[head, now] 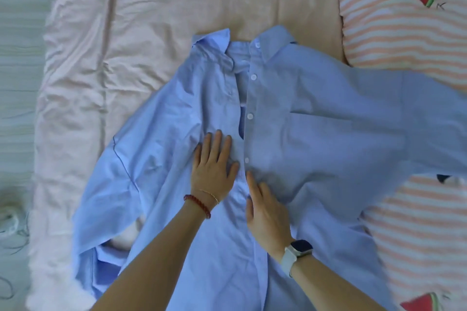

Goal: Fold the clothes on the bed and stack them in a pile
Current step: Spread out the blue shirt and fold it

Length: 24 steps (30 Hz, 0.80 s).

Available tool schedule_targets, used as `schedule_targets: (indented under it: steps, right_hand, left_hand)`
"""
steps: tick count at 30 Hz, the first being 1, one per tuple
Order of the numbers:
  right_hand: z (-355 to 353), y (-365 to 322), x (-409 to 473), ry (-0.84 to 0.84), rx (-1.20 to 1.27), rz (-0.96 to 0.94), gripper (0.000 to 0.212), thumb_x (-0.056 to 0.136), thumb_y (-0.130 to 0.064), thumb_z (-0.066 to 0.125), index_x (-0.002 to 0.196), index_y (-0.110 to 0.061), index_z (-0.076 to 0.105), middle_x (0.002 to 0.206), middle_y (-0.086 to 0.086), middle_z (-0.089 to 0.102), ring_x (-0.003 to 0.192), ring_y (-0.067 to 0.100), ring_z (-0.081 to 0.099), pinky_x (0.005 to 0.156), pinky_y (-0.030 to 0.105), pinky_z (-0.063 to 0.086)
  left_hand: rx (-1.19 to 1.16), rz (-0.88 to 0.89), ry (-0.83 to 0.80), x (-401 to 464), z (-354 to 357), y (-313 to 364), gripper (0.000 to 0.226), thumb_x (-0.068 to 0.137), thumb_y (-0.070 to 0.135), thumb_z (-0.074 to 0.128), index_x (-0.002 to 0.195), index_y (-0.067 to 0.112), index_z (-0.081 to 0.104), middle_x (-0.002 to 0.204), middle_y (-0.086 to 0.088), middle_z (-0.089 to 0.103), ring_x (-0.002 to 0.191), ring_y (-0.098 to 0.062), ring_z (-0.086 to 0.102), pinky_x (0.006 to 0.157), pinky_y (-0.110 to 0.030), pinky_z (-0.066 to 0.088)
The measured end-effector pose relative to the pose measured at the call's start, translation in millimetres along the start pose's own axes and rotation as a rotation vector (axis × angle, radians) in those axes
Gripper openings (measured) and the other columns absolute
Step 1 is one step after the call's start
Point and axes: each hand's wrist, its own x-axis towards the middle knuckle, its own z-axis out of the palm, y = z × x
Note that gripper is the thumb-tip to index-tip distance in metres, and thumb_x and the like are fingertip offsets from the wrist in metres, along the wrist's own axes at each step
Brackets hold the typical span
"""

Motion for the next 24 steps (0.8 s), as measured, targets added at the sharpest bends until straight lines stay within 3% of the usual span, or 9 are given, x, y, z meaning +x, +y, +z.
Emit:
schedule_targets:
  steps: [2, 4, 8, 11, 14, 19, 21, 23, 24]
  right_hand:
    - [5.6, 1.0, -15.4, -0.002, -0.02, -0.034, 0.064, 0.059, -0.007, 0.08, 0.12, -0.004, 0.061, 0.08, 0.004, 0.059, 0.055, 0.018, 0.06, 0.032, 0.02, 0.033]
    - [11.1, 2.5, -32.0, -0.062, 0.066, -0.073, 0.059, 0.069, -0.006, 0.073, 0.125, -0.003, 0.055, 0.089, 0.007, 0.058, 0.063, 0.021, 0.061, 0.038, 0.021, 0.039]
    - [23.7, 12.0, -70.5, -0.144, 0.167, -0.098, 0.056, 0.089, -0.016, 0.05, 0.142, -0.01, 0.033, 0.119, 0.006, 0.047, 0.091, 0.022, 0.055, 0.059, 0.028, 0.047]
    - [37.5, 20.5, -111.4, -0.187, 0.101, -0.174, 0.056, 0.084, -0.016, 0.057, 0.137, -0.008, 0.041, 0.119, 0.008, 0.053, 0.092, 0.023, 0.06, 0.057, 0.024, 0.048]
    - [52.8, 32.7, -157.7, -0.318, 0.011, -0.214, 0.062, 0.084, -0.019, 0.054, 0.142, -0.013, 0.035, 0.129, 0.004, 0.048, 0.109, 0.022, 0.054, 0.069, 0.03, 0.053]
    - [62.6, 56.8, -222.2, -0.292, -0.204, -0.233, 0.077, 0.049, -0.026, 0.081, 0.122, -0.013, 0.061, 0.099, 0.0, 0.065, 0.078, 0.021, 0.065, 0.055, 0.031, 0.053]
    - [69.7, 64.1, -240.7, -0.343, -0.216, -0.169, 0.081, 0.055, -0.029, 0.08, 0.13, -0.011, 0.054, 0.109, 0.004, 0.064, 0.086, 0.026, 0.064, 0.062, 0.037, 0.054]
    - [77.8, 68.8, -252.1, -0.405, -0.189, -0.089, 0.08, 0.074, -0.029, 0.069, 0.143, -0.012, 0.034, 0.131, 0.006, 0.05, 0.108, 0.03, 0.055, 0.082, 0.041, 0.05]
    - [81.1, 70.0, -256.7, -0.395, -0.207, -0.076, 0.08, 0.076, -0.029, 0.067, 0.145, -0.013, 0.03, 0.134, 0.007, 0.047, 0.112, 0.03, 0.052, 0.087, 0.041, 0.048]
  left_hand:
    - [0.054, -0.002, -0.039, 7.7, 1.9, -5.0, 0.065, 0.096, 0.044, 0.037, 0.149, 0.018, 0.01, 0.157, -0.007, 0.002, 0.145, -0.028, -0.002, 0.115, -0.037, -0.003]
    - [0.05, -0.001, -0.033, 6.6, -1.8, -2.1, 0.064, 0.096, 0.041, 0.038, 0.149, 0.018, 0.011, 0.157, -0.007, 0.003, 0.145, -0.027, -0.002, 0.115, -0.038, -0.003]
    - [-0.057, 0.006, 0.06, -38.5, -5.9, 9.7, 0.057, 0.091, 0.027, 0.053, 0.143, 0.013, 0.033, 0.152, -0.014, 0.025, 0.141, -0.035, 0.019, 0.113, -0.053, 0.014]
    - [0.081, 0.03, 0.102, -110.2, 13.7, 15.1, 0.053, 0.085, 0.03, 0.05, 0.135, 0.011, 0.048, 0.143, -0.019, 0.04, 0.131, -0.042, 0.036, 0.102, -0.063, 0.03]
    - [0.133, -0.007, 0.022, -180.9, 39.8, 20.3, 0.054, 0.083, 0.035, 0.042, 0.132, 0.015, 0.052, 0.141, -0.019, 0.043, 0.128, -0.043, 0.04, 0.096, -0.066, 0.035]
    - [0.154, -0.074, -0.15, -266.9, 75.1, 39.0, 0.075, 0.058, 0.034, 0.081, 0.128, 0.019, 0.057, 0.139, -0.019, 0.046, 0.126, -0.044, 0.043, 0.089, -0.068, 0.038]
    - [0.148, -0.104, -0.236, -291.6, 83.2, 51.0, 0.08, 0.055, 0.037, 0.082, 0.129, 0.026, 0.055, 0.144, -0.014, 0.04, 0.129, -0.042, 0.04, 0.089, -0.066, 0.04]
    - [0.156, -0.105, -0.323, -313.5, 92.1, 61.4, 0.079, 0.057, 0.04, 0.08, 0.131, 0.033, 0.052, 0.149, -0.01, 0.032, 0.133, -0.041, 0.034, 0.091, -0.062, 0.042]
    - [0.158, -0.101, -0.339, -322.5, 96.0, 65.6, 0.078, 0.051, 0.039, 0.082, 0.125, 0.033, 0.058, 0.144, -0.01, 0.04, 0.128, -0.039, 0.043, 0.086, -0.058, 0.047]
